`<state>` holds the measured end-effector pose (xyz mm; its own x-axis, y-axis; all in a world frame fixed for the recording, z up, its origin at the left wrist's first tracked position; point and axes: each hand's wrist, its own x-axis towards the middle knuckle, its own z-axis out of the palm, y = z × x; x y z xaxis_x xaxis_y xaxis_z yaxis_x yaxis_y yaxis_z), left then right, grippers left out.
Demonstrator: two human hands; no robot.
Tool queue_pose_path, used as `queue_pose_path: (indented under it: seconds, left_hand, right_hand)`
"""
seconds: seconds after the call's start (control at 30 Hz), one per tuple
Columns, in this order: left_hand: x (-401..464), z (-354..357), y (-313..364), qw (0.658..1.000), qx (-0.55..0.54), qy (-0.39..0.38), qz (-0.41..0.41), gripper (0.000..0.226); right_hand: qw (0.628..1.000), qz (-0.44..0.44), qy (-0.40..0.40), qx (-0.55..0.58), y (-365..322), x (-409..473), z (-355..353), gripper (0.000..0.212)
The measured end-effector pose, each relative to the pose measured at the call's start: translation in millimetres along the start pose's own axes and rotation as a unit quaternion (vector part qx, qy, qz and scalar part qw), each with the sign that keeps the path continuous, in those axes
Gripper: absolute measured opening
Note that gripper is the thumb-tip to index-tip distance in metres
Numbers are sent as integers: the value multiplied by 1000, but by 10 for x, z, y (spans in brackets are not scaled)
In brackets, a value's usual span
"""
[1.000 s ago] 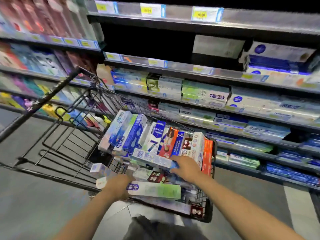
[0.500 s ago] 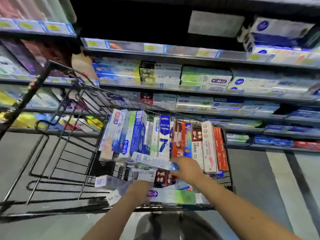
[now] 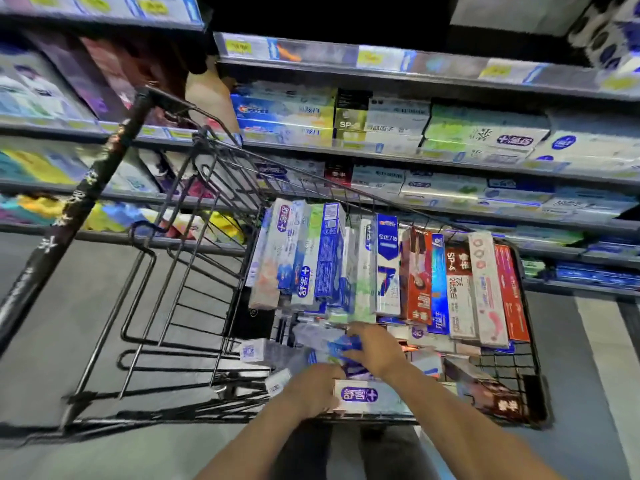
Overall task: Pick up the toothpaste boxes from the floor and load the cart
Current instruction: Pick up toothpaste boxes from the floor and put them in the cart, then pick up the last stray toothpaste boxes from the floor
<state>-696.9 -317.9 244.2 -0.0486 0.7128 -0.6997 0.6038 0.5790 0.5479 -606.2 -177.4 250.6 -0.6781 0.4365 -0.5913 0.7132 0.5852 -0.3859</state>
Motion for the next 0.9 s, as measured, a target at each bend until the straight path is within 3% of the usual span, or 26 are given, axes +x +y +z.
queue_pose_path:
  seconds: [0.13,0.33,0.43,0.53,0.7,0.9]
  left_hand:
    - [-127,-261,-94,998,46,36,-12,32]
    - [-23,-1071,245,977,159,143,19,40]
    - [149,-1414,810,947,256,177,76,47]
    - [356,-1527,1512,893,376,200,144,62]
    - [614,-1116,2829,830,469,187,237,78]
    - [846,147,4290,759,537,115,349,84]
  right_hand:
    - [1000,1,3,15,68,-133,-38,56]
    - [993,-8,115,-37,358,-628,-631,44]
    - [979,22,188,-75,725,-959,-939,47]
    - [964,87,236,-91,1175,-1397,-1101,61]
    - [931,240,265,-76,1942,-2328,-1133,69]
    - [880,387,276,24,2907,-3624,-630,75]
